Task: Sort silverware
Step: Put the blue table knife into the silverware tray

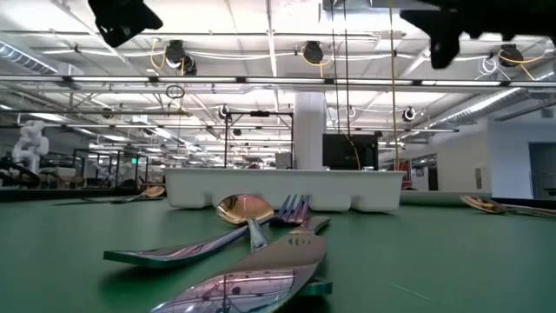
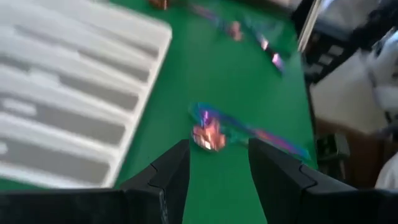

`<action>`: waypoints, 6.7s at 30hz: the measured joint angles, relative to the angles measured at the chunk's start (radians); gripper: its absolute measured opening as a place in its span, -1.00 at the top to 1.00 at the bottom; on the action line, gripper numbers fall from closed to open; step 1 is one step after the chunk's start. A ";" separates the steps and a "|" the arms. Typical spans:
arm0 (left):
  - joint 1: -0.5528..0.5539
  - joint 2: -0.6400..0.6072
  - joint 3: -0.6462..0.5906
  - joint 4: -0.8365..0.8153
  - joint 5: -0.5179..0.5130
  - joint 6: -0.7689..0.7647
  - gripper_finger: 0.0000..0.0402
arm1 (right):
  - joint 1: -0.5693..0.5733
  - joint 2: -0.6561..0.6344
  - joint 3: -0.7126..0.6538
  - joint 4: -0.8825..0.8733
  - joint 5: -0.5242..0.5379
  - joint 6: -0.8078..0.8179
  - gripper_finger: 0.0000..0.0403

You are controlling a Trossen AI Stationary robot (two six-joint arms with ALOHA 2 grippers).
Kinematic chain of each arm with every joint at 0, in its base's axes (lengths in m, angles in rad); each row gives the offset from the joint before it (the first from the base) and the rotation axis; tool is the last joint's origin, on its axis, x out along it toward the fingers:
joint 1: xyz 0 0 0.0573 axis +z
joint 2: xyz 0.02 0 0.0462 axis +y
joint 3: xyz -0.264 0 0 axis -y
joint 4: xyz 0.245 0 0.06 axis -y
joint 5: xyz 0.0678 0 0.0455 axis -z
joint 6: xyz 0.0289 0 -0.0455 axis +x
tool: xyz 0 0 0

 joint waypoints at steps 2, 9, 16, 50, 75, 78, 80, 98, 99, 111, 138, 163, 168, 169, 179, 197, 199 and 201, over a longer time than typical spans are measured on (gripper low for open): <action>-0.021 0.057 0.051 -0.060 0.002 -0.061 0.18 | 0.000 0.075 0.062 -0.027 -0.057 -0.011 0.35; -0.085 0.185 0.153 -0.238 0.021 -0.273 0.18 | 0.026 0.349 0.244 -0.098 -0.111 -0.036 0.35; -0.126 0.232 0.156 -0.361 0.154 -0.517 0.18 | 0.060 0.568 0.405 -0.101 -0.112 -0.090 0.35; -0.451 0.371 0.057 -0.462 0.579 -1.755 0.18 | 0.209 0.718 0.582 -0.367 -0.103 0.002 0.35; -0.450 0.455 -0.091 -0.182 0.527 -1.763 0.18 | 0.209 0.718 0.582 -0.380 -0.102 0.034 0.35; -0.450 0.455 -0.091 -0.183 0.525 -1.763 0.18 | 0.209 0.718 0.582 -0.380 -0.102 0.032 0.35; -0.450 0.456 -0.091 -0.188 0.525 -1.771 0.18 | 0.209 0.718 0.582 -0.380 -0.102 0.031 0.35; -0.447 0.449 -0.166 -0.110 0.551 -1.785 0.19 | 0.209 0.718 0.582 -0.381 -0.102 0.034 0.35; -0.447 0.450 -0.166 -0.110 0.551 -1.785 0.20 | 0.209 0.718 0.582 -0.381 -0.102 0.034 0.35; -0.447 0.450 -0.167 -0.113 0.527 -1.759 0.65 | 0.209 0.718 0.582 -0.381 -0.102 0.034 0.35; -0.439 0.317 -0.165 -0.139 0.338 -1.721 0.73 | 0.209 0.718 0.582 -0.385 -0.102 0.034 0.35; 0.138 0.065 -0.129 -0.130 0.399 -1.189 0.73 | 0.209 0.718 0.582 -0.393 -0.102 0.027 0.35; 0.328 0.059 -0.129 -0.125 0.493 -1.067 0.73 | 0.208 0.718 0.582 -0.393 -0.102 0.008 0.35; 0.366 0.059 -0.129 -0.123 0.510 -1.041 0.73 | 0.207 0.718 0.582 -0.393 -0.102 0.001 0.35; 0.683 0.139 -0.004 -0.120 0.559 -0.758 0.73 | 0.154 0.673 0.582 -0.430 -0.099 -0.045 0.35; 0.951 0.553 0.197 -0.254 0.663 -0.398 0.73 | 0.051 0.659 0.582 -0.537 -0.100 -0.083 0.35; 0.961 0.585 0.204 -0.255 0.678 -0.385 0.73 | 0.049 0.659 0.582 -0.545 -0.100 -0.083 0.35; 0.962 0.611 0.212 -0.255 0.688 -0.370 0.73 | 0.049 0.659 0.582 -0.555 -0.100 -0.083 0.35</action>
